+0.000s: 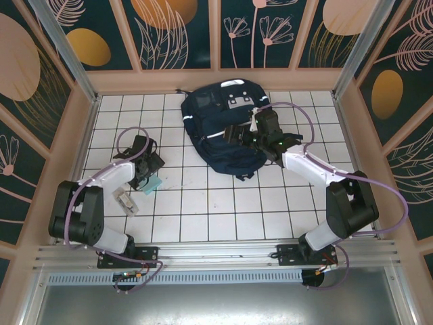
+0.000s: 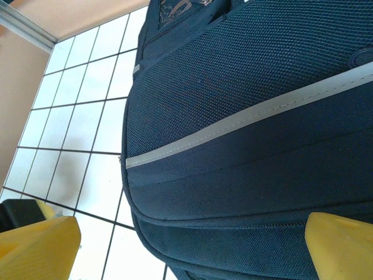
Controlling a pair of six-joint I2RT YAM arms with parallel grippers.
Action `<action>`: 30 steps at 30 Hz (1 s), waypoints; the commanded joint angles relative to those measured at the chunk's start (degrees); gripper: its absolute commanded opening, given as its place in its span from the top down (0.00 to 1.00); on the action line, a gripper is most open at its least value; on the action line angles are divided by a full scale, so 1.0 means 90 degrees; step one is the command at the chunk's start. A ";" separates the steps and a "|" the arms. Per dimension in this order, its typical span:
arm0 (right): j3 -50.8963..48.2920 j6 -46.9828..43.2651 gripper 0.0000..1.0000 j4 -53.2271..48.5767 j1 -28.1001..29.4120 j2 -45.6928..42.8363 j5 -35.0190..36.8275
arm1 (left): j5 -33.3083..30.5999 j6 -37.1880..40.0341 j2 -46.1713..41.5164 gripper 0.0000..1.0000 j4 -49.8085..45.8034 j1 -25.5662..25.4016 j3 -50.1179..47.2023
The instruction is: Pack the student bag
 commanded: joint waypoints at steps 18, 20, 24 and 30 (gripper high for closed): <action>0.0104 0.0117 0.01 0.0072 0.0084 0.0095 0.0395 | -0.0448 0.0591 0.0098 0.01 -0.0840 0.0021 0.0106; 0.0122 0.0167 0.01 0.0129 0.0099 0.0167 0.0317 | -0.0419 0.0604 0.0028 0.01 -0.0941 0.0027 0.0203; 0.0209 0.0163 0.01 0.0102 0.0186 0.0289 0.0314 | -0.0279 0.0575 -0.0026 0.01 -0.1023 0.0030 0.0272; 0.0220 0.0130 0.01 0.0049 0.0211 0.0356 0.0340 | -0.0202 0.0445 -0.0163 0.01 -0.1166 0.0021 0.0172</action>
